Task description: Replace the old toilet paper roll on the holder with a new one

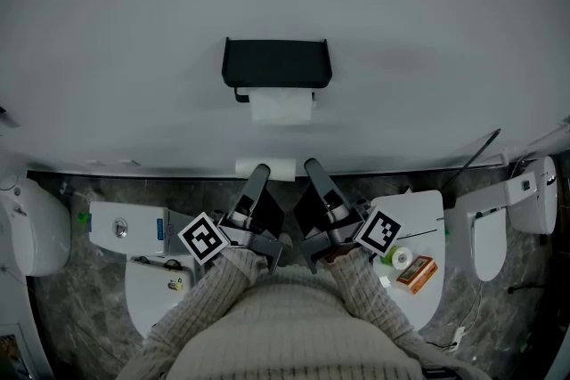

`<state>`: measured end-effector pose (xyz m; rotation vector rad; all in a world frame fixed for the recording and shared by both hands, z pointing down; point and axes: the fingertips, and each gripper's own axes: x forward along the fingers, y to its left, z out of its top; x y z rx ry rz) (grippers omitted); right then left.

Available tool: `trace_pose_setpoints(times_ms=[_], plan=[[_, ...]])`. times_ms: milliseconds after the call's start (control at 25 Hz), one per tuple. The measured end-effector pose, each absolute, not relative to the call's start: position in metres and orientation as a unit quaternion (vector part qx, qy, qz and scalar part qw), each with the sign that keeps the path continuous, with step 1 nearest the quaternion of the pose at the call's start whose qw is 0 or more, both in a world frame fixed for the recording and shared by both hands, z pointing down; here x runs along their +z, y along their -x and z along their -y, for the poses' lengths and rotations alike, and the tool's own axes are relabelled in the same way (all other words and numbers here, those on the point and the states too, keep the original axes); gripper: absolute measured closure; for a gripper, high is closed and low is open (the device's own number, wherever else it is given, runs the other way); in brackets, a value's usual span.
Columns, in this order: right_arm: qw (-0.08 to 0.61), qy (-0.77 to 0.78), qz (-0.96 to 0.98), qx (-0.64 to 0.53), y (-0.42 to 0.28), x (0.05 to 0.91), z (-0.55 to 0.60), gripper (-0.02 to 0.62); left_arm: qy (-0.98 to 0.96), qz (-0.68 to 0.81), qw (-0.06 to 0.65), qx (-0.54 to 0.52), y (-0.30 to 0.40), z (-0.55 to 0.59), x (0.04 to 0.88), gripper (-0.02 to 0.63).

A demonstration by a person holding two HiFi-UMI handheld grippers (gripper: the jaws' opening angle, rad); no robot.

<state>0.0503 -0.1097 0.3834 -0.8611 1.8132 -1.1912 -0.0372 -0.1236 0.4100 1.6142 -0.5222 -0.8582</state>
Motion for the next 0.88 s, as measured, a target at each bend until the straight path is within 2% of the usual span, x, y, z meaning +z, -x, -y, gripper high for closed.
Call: trace_pose_setpoints(times_ms=[880], plan=[[0.395, 0.367, -0.695, -0.475, -0.055, 0.389, 0.109, 0.595, -0.689, 0.228, 0.583, -0.366, 0.048, 0.119, 0.408, 0.437]])
